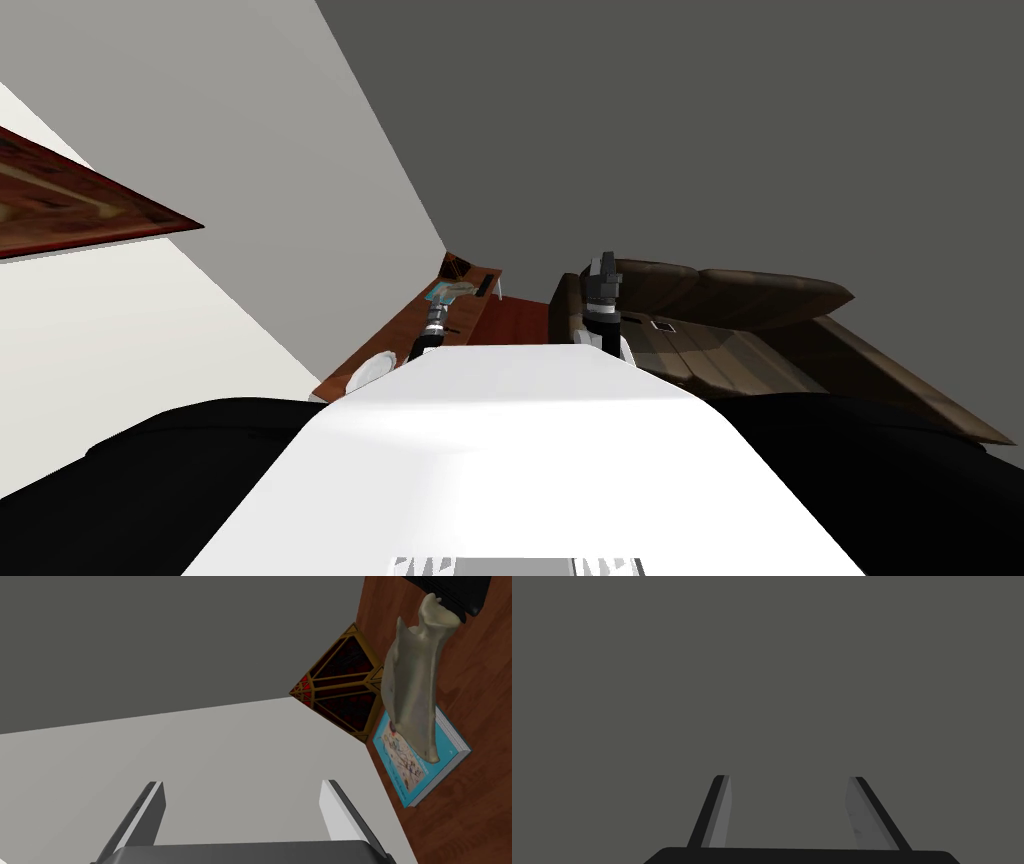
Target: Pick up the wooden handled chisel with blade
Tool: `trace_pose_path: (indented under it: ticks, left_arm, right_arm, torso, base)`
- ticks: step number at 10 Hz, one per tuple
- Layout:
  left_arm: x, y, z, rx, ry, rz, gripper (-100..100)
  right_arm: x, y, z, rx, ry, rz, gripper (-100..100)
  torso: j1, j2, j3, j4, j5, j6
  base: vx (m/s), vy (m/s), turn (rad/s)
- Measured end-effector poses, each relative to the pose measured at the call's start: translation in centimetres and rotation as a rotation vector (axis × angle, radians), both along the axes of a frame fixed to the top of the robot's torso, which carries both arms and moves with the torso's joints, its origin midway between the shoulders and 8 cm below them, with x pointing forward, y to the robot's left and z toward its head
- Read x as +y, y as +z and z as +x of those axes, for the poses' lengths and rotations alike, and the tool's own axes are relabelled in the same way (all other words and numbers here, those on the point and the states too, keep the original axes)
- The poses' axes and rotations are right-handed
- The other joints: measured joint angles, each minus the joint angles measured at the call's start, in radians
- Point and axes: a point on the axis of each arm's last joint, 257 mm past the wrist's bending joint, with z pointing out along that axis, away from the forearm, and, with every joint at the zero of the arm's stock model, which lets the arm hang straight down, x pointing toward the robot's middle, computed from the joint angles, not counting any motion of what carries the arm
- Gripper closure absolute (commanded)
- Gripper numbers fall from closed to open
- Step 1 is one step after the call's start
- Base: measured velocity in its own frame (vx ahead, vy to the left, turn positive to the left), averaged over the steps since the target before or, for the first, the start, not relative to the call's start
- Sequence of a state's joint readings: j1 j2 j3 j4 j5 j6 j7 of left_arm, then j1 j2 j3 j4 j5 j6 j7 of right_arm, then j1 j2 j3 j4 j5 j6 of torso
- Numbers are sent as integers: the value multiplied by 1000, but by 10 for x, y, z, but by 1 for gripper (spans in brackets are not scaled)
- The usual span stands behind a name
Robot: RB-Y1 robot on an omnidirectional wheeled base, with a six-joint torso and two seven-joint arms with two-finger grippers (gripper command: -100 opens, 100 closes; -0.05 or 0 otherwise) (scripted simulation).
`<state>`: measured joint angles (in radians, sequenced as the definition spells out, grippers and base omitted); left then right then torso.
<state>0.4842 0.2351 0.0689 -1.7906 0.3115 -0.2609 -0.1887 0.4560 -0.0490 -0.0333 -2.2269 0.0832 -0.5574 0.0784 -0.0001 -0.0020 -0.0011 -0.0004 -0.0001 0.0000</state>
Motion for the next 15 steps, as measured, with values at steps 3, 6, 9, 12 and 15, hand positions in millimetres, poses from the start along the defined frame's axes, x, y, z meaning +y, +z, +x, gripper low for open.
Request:
trace_pose_path:
  ticks: [3, 6, 9, 12, 15]
  left_arm:
    - [10, -44, -6, 116, 20, -3, -100]
    - [30, -85, -10, 217, 35, 0, -100]
    - [43, -126, -28, 331, 54, -8, -100]
    - [54, -163, -39, 433, 65, -11, -100]
    - [65, -195, -61, 533, 76, -13, -100]
  right_arm:
    - [0, 0, 0, 0, 0, 0, 0]
    - [0, 0, 0, 0, 0, 0, 0]
    - [0, 0, 0, 0, 0, 0, 0]
    - [0, 0, 0, 0, 0, 0, 0]
    - [0, 0, 0, 0, 0, 0, 0]
  torso:
    - [0, 0, 0, 0, 0, 0]
    - [0, -1, 0, 0, 0, 0]
    - [0, 0, 0, 0, 0, 0]
    - [0, -1, 0, 0, 0, 0]
    - [0, 1, 0, 0, 0, 0]
  base:
    - [22, -1, -31]
    - [37, -4, -73]
    - [24, 2, -32]
    - [42, -1, -57]
    - [27, 7, -34]
